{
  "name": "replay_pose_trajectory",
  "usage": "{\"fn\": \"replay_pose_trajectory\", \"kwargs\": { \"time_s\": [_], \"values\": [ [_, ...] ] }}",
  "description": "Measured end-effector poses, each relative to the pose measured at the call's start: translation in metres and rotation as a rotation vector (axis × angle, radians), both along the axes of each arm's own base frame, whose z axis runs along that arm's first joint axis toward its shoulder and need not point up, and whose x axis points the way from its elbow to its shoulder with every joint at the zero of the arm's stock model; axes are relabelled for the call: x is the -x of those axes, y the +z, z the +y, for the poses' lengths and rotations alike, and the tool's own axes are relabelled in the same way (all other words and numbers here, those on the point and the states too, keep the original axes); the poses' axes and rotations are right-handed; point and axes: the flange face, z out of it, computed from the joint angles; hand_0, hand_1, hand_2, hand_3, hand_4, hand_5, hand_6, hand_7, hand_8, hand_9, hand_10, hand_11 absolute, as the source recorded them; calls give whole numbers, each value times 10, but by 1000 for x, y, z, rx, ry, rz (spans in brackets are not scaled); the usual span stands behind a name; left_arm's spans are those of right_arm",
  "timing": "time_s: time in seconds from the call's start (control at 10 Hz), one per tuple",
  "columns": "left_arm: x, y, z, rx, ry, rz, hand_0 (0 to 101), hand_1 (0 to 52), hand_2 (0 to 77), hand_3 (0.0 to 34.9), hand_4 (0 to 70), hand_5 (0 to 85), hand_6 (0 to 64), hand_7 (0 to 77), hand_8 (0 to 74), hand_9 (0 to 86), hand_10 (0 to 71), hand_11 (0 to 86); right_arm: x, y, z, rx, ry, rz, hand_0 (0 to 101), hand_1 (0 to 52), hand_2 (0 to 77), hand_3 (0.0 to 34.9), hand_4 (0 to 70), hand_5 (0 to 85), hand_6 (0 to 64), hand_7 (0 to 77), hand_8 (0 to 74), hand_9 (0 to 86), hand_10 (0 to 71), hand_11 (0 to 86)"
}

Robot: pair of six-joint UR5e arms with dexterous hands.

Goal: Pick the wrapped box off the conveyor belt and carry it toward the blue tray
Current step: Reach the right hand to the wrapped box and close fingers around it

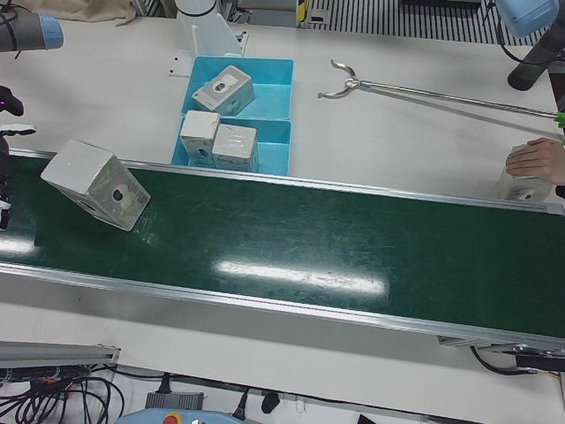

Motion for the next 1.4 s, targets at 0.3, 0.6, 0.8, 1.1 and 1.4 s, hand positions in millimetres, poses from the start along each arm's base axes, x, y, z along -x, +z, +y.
{"fn": "replay_pose_trajectory", "kwargs": {
  "time_s": [0.3,0.6,0.8,1.1,1.4],
  "values": [
    [0,0,0,0,0,0,0,0,11,0,0,5,0,5,5,0,0,0,19,-2,4,2,-23,5,519,196,125,97,109,191,60,207,0,33,0,16],
    [0,0,0,0,0,0,0,0,11,0,0,5,0,5,5,0,5,0,31,-19,-1,-10,-28,-6,520,196,147,124,120,191,60,218,0,33,0,16],
    [0,0,0,0,0,0,0,0,11,0,0,5,0,5,5,0,5,0,41,-22,-3,-7,-31,-1,519,196,153,115,131,196,60,229,0,33,0,16],
    [0,0,0,0,0,0,0,0,11,0,0,11,0,5,5,0,5,0,57,-35,0,-12,-26,-9,520,196,164,131,131,196,60,235,0,33,0,16],
    [0,0,0,0,0,0,0,0,5,0,0,5,0,5,5,0,5,0,67,-58,-5,-23,-17,-25,526,213,185,132,158,207,71,251,0,44,0,11]
  ]
}}
